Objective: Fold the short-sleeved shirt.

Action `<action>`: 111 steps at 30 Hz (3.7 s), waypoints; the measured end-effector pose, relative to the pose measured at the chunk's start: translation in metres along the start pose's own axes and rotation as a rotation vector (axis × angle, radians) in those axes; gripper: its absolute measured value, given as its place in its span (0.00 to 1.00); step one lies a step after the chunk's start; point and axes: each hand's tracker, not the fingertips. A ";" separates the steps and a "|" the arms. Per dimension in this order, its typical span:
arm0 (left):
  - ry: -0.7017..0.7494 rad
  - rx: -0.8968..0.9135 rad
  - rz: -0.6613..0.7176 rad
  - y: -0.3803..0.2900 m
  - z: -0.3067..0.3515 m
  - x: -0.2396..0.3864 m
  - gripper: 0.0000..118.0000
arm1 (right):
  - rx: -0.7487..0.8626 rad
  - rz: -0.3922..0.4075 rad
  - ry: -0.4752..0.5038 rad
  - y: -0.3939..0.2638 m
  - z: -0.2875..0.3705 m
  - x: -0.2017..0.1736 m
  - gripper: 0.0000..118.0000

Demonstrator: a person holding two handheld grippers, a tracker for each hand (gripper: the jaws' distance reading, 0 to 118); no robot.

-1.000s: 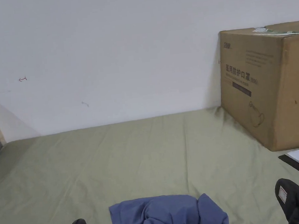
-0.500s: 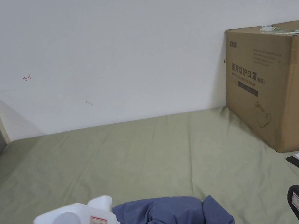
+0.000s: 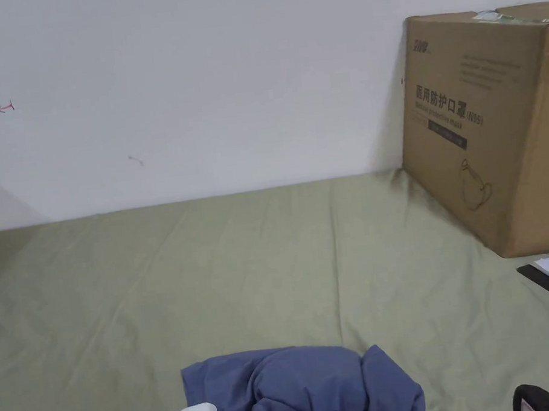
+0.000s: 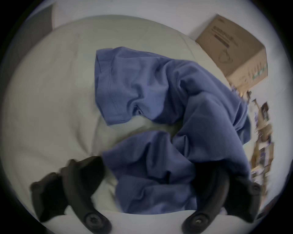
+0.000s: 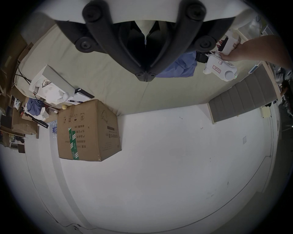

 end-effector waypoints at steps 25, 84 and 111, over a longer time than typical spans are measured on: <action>-0.162 0.343 0.110 -0.043 0.094 -0.032 0.03 | -1.171 0.174 0.222 -0.029 -0.470 -0.095 0.91; 0.007 0.890 0.088 0.250 0.353 -0.001 0.03 | -0.119 0.221 0.011 0.412 -0.306 -0.008 0.02; -0.195 0.112 0.114 -0.081 0.160 -0.067 0.03 | -0.892 -0.161 0.124 -0.014 -0.094 0.115 0.02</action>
